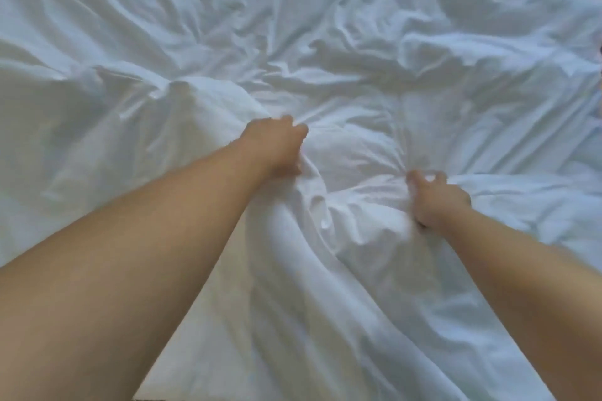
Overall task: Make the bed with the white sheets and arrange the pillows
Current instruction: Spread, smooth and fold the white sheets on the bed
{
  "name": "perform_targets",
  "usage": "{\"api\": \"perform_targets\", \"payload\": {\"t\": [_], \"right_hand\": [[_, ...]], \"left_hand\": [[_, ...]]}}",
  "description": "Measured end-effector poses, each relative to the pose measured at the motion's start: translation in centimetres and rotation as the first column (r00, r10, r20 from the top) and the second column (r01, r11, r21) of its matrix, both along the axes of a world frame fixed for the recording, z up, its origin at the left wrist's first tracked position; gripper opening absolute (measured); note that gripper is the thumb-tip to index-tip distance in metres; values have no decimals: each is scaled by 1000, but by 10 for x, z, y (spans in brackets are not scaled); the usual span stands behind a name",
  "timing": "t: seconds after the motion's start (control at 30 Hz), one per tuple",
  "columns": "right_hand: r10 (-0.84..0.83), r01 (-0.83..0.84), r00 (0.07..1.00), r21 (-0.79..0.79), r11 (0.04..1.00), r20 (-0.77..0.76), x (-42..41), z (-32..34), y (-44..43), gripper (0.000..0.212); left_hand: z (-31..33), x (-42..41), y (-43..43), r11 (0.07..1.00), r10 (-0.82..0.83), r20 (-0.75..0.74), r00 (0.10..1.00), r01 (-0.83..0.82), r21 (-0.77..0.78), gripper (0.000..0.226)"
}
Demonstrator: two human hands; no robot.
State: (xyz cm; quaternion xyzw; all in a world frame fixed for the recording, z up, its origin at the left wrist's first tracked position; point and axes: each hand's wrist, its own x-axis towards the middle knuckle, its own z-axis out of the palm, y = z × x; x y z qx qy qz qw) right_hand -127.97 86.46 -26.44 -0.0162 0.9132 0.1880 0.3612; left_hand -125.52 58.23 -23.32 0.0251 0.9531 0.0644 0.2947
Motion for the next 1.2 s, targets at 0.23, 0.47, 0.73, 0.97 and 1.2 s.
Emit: {"api": "perform_targets", "payload": {"t": [0.23, 0.47, 0.73, 0.97, 1.2], "right_hand": [[-195, 163, 949, 145, 976, 246, -18, -7, 91, 17], [-400, 248, 737, -333, 910, -544, -120, 65, 135, 35], [-368, 375, 926, -343, 861, 87, -43, -50, 128, 72], [-109, -7, 948, -359, 933, -301, 8, -14, 153, 66], [-223, 144, 960, -383, 913, -171, -16, -30, 144, 77]], "left_hand": [[-14, 5, 61, 919, 36, 516, 856, 175, -354, 33], [10, -80, 77, 795, 599, -158, 785, -559, 236, 41], [-87, -10, 161, 979, 205, -39, 978, -205, 4, 85], [-69, 24, 171, 992, 124, -333, 935, -124, 20, 80], [-82, 8, 162, 999, 25, -173, 985, -31, -31, 79]]}}
